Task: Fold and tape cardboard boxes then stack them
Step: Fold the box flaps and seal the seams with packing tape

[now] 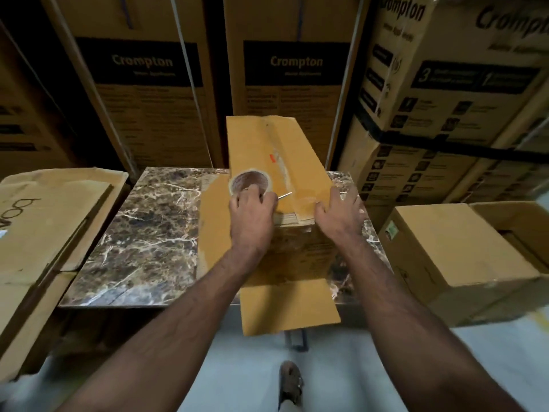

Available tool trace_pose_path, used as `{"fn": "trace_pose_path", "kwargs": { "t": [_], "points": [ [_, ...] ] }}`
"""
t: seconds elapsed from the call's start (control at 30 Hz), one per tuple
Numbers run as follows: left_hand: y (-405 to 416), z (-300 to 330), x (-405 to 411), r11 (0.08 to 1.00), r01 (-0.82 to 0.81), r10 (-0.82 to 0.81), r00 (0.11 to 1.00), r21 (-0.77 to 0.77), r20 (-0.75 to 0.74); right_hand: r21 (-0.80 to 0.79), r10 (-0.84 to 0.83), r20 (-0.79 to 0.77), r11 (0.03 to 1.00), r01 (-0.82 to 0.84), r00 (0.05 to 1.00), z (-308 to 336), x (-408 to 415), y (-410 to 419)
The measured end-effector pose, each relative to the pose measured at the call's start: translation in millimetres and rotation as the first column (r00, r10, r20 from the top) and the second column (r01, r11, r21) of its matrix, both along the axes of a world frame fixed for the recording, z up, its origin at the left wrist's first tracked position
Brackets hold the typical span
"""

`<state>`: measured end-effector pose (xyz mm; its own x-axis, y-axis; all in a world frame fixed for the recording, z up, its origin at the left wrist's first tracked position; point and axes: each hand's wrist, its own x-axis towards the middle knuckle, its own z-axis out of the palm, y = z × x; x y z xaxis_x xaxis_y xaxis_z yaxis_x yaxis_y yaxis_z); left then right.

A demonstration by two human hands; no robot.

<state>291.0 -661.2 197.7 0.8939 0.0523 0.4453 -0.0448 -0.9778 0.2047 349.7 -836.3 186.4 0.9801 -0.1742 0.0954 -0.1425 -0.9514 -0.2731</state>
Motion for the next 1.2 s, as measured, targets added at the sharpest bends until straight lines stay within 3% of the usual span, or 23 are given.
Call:
{"fn": "trace_pose_path", "kwargs": {
  "t": [0.13, 0.2, 0.23, 0.3, 0.4, 0.47, 0.6, 0.7, 0.8, 0.93, 1.0, 1.07, 1.2],
  "points": [
    [18, 1, -32, 0.998, -0.063, 0.063, 0.998, 0.009, 0.01, -0.142, -0.05, -0.081, 0.989, 0.038, 0.996, 11, -60, 31],
    [32, 5, -36, 0.993, -0.118, 0.118, 0.992, 0.003, 0.04, -0.272, 0.116, -0.12, 0.951, -0.145, 0.986, 26, -86, 71],
    [37, 7, -37, 0.989, -0.147, 0.148, 0.988, -0.015, 0.048, -0.263, 0.209, -0.132, 0.935, -0.238, 0.969, 35, -97, 92],
    [44, 7, -42, 0.978, -0.189, 0.191, 0.981, -0.09, 0.018, -0.084, 0.321, -0.21, 0.935, -0.344, 0.923, 48, -107, 122],
    [45, 8, -58, 0.941, -0.28, 0.277, 0.96, -0.19, -0.043, 0.082, 0.294, -0.094, 0.954, -0.287, 0.951, 52, -92, 112],
    [49, 9, -70, 0.931, -0.323, 0.321, 0.946, -0.171, -0.041, 0.04, 0.298, 0.008, 0.954, -0.299, 0.954, 38, -71, 85],
    [57, -1, -82, 0.936, -0.319, 0.326, 0.945, -0.151, 0.026, -0.087, 0.379, -0.058, 0.92, -0.383, 0.923, 3, -50, 73],
    [69, -9, -80, 0.963, -0.247, 0.252, 0.967, -0.107, 0.033, -0.158, 0.34, 0.065, 0.932, -0.327, 0.938, -11, -68, 94],
    [104, -16, -64, 0.989, -0.145, 0.145, 0.989, -0.003, 0.039, -0.144, 0.365, 0.02, 0.922, -0.359, 0.931, -9, -83, 117],
    [158, -12, -33, 0.971, -0.199, 0.2, 0.98, 0.134, 0.012, -0.248, 0.567, -0.054, 0.789, -0.561, 0.822, 8, -80, 130],
    [167, -13, -25, 0.952, -0.286, 0.285, 0.958, 0.11, 0.024, -0.114, 0.634, -0.027, 0.766, -0.632, 0.773, 17, -69, 123],
    [157, -14, -22, 0.946, -0.325, 0.324, 0.945, 0.015, 0.053, -0.013, 0.572, 0.032, 0.82, -0.572, 0.819, 17, -48, 97],
    [120, -17, -13, 0.964, -0.255, 0.265, 0.953, -0.08, 0.144, -0.162, 0.348, -0.1, 0.918, -0.361, 0.932, 2, -13, 41]
  ]
}}
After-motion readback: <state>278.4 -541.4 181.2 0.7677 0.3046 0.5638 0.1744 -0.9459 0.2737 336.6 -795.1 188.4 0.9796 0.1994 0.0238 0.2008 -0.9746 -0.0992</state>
